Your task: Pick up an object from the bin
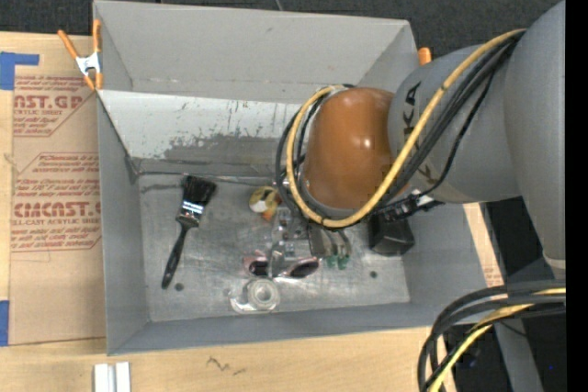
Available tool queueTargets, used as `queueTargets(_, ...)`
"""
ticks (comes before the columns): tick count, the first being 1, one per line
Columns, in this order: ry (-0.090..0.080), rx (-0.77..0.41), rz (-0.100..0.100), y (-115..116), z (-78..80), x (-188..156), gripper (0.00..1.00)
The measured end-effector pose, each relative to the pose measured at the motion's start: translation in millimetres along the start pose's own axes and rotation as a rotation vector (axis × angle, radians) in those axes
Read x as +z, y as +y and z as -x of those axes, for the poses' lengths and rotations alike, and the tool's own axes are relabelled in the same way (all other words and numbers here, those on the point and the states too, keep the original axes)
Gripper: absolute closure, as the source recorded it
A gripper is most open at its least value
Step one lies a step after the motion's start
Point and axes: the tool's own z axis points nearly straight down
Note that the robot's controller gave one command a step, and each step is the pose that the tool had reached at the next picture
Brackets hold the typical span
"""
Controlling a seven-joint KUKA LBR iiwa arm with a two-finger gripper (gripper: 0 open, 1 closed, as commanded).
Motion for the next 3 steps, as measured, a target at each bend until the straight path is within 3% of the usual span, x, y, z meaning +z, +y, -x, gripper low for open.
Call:
queueTargets(1,-0.003,-0.012,-0.001,2,2.8,-59,1.00)
queueTargets(2,-0.021,-0.015,0.002,7,5.0,-83,1.00)
queueTargets(3,-0.006,-0.418,0.000,-45,-15.1,-14,0.00)
